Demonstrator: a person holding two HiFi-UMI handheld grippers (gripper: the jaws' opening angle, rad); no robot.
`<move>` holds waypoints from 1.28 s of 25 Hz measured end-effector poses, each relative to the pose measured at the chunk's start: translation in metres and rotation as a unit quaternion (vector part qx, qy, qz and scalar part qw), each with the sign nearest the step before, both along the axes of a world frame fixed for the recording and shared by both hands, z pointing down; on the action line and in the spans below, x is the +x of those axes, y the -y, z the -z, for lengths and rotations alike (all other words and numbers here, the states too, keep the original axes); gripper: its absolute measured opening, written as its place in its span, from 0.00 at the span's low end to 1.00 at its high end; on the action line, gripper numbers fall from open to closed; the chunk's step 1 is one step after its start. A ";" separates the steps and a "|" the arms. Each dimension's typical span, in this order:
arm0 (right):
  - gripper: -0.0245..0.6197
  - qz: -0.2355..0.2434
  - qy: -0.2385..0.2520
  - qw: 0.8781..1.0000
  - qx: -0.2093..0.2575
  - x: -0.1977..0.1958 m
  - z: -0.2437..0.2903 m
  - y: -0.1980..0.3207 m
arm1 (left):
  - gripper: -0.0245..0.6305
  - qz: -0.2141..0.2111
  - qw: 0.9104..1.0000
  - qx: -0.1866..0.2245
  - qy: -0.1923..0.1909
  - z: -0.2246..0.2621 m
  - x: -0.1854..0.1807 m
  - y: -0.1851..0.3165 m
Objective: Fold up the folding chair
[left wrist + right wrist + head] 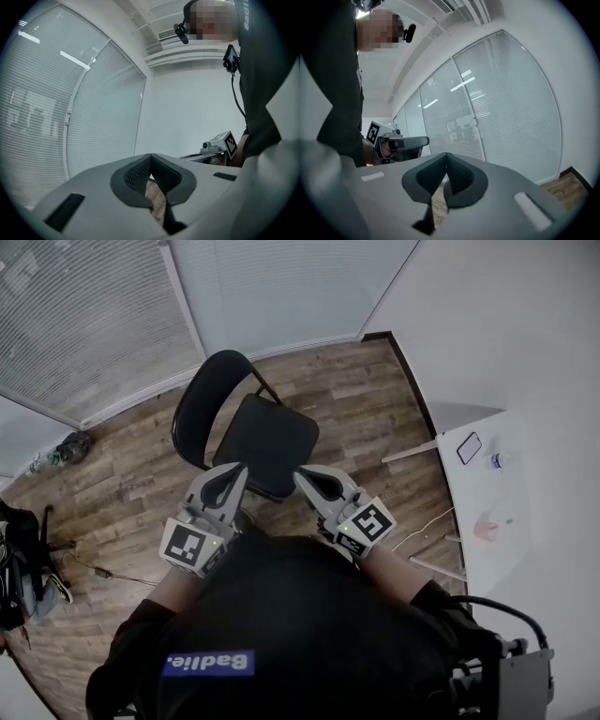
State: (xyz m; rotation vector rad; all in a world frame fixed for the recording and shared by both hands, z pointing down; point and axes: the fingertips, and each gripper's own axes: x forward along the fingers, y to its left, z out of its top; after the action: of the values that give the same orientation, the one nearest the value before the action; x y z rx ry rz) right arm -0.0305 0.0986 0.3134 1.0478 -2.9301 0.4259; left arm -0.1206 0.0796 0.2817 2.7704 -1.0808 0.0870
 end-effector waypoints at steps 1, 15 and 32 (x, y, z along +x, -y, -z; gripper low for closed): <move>0.04 -0.007 -0.002 1.000 -0.002 -0.005 -0.001 0.007 | 0.04 -0.003 1.000 -0.003 0.001 -0.002 -0.007 0.008; 0.04 -0.037 -0.001 0.999 -0.013 -0.022 -0.007 0.075 | 0.04 -0.009 1.000 -0.029 -0.003 -0.019 -0.026 0.079; 0.05 -0.043 0.002 0.998 -0.054 0.027 -0.061 0.108 | 0.04 0.047 0.997 -0.059 0.013 -0.062 -0.014 0.123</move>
State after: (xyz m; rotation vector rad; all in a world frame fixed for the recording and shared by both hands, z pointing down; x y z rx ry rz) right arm -0.0032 -0.0093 0.3746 1.1617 -2.8369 0.5806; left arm -0.1346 -0.0438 0.3440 2.6174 -1.1704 0.1698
